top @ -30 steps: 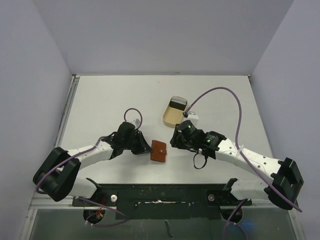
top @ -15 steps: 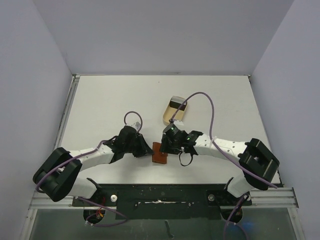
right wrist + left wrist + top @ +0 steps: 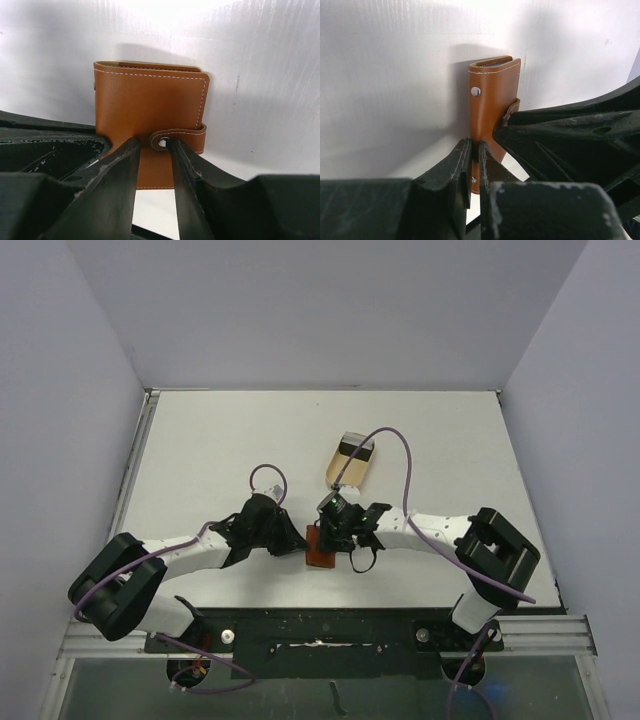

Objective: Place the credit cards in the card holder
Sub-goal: Open the card holder at the center of the board.

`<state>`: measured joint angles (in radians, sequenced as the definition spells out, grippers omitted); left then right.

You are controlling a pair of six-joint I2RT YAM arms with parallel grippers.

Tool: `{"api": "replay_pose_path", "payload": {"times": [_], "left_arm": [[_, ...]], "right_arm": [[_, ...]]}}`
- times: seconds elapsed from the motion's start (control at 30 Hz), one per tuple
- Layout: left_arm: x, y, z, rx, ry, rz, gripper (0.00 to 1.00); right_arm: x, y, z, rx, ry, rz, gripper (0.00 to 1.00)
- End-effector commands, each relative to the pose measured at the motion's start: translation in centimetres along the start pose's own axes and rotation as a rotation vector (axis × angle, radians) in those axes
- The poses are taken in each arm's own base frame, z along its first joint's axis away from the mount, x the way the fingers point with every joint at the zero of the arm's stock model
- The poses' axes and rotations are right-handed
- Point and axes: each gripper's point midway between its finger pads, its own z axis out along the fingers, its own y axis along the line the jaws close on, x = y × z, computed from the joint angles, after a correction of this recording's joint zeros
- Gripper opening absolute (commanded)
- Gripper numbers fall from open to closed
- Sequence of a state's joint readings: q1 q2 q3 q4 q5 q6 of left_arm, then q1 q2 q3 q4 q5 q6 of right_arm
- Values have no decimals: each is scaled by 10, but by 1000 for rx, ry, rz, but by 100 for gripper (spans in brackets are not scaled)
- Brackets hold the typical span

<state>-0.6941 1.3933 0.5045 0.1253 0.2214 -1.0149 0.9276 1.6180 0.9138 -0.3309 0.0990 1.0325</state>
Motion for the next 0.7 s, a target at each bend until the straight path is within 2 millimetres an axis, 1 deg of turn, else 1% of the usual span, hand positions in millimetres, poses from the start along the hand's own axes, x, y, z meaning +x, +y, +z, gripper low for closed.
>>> {"api": "replay_pose_path", "payload": {"times": [0.0,0.13,0.23,0.47,0.5,0.53,0.57,0.67], "left_arm": [[-9,-20,0,63,-36,18,0],[-9,-19,-2,59,-43,17,0],[-10,-19,-3,53,-48,19,0],[-10,-15,-4,38,-53,17,0],[-10,-14,-5,35,-53,17,0],[-10,-13,-5,31,-53,16,0],[-10,-12,-5,28,-55,14,0],[-9,-11,-4,24,-53,10,0]], "right_arm": [[-5,-6,5,94,-47,-58,33],[-2,-21,6,219,-54,-121,30],[-1,-28,6,268,-55,-147,24],[-4,-33,1,304,-69,-156,10],[-6,-33,-1,306,-75,-157,7],[-7,-34,-2,307,-80,-161,1],[-9,-33,-4,304,-88,-164,0],[-12,-33,-8,296,-106,-174,0]]}}
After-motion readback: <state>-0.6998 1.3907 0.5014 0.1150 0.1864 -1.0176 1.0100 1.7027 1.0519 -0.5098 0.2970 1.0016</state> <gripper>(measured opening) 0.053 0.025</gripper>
